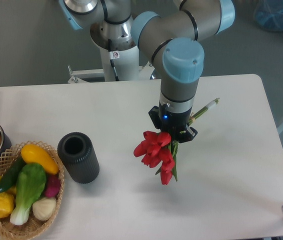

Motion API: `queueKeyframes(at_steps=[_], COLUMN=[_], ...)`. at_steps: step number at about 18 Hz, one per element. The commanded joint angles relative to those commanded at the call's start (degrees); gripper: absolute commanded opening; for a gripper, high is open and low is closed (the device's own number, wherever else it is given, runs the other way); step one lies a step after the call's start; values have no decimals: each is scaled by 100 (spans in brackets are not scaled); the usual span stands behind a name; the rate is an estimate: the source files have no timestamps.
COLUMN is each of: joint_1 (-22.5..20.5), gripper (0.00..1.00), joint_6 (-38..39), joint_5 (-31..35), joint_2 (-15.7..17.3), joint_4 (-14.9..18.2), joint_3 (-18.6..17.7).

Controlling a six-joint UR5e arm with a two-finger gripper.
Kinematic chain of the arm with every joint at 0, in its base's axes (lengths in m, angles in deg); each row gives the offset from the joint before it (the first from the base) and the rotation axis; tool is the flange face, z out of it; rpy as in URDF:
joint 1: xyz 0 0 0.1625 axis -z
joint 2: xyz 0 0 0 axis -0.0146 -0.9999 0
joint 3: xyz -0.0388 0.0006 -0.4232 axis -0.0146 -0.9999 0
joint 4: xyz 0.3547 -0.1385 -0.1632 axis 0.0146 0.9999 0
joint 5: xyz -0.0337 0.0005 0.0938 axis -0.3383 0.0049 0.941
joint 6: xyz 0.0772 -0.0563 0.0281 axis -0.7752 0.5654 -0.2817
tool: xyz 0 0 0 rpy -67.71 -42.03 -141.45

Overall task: Insert the flowers into the vase
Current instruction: 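Carry the red tulip bunch in the gripper toward the black vase, then lower the tulip stems into the black vase opening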

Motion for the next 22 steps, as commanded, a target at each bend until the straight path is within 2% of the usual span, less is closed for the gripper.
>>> queueKeyframes(at_steps=[6,9,11,16,17,20,22], joint_1=[-17,-70,-114,-62,-44,35,61], gripper=[0,0,0,0,0,0,0], joint_6=[44,324,466,536,745,1484,1661], joint_5=[-1097,-2186,-2618,-3006,-3129,-3297,-3279], joint_2=[395,475,475,422,396,211,167], joint_4=[-245,-824,-1089,-1195,-1326,-2054,-2206], joint_3=[-149,-412,-562,-545,-536,-536,-501])
